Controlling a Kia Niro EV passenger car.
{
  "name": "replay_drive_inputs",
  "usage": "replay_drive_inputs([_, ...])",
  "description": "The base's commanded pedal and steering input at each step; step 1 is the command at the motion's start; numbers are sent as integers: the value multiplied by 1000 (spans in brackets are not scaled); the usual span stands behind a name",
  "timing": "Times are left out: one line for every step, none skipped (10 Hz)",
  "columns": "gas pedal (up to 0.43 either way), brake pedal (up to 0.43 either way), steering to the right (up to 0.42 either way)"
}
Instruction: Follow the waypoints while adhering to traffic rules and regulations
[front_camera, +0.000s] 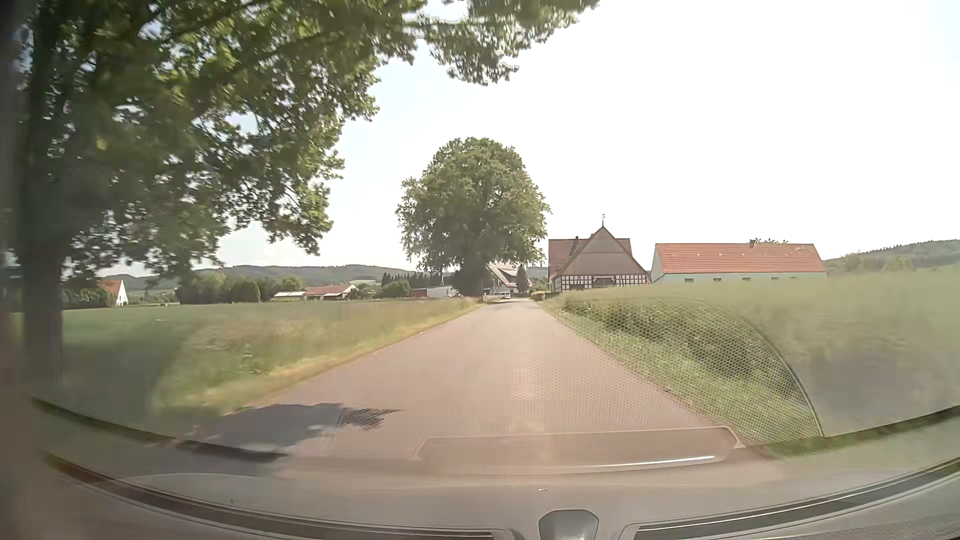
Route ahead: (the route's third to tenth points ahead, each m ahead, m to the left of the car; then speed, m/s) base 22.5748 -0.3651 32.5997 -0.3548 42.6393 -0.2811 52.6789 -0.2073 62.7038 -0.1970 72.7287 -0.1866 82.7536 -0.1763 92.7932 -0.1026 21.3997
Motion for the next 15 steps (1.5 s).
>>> replay_drive_inputs([130,6,5])
replay_drive_inputs([87,6,5])
replay_drive_inputs([87,6,4])
replay_drive_inputs([87,6,5])
replay_drive_inputs([87,6,4])
replay_drive_inputs([87,6,4])
replay_drive_inputs([87,6,4])
replay_drive_inputs([87,6,4])
replay_drive_inputs([87,6,4])
replay_drive_inputs([87,6,3])
replay_drive_inputs([8,6,3])
replay_drive_inputs([0,6,4])
replay_drive_inputs([0,0,4])
replay_drive_inputs([0,6,4])
replay_drive_inputs([0,6,3])
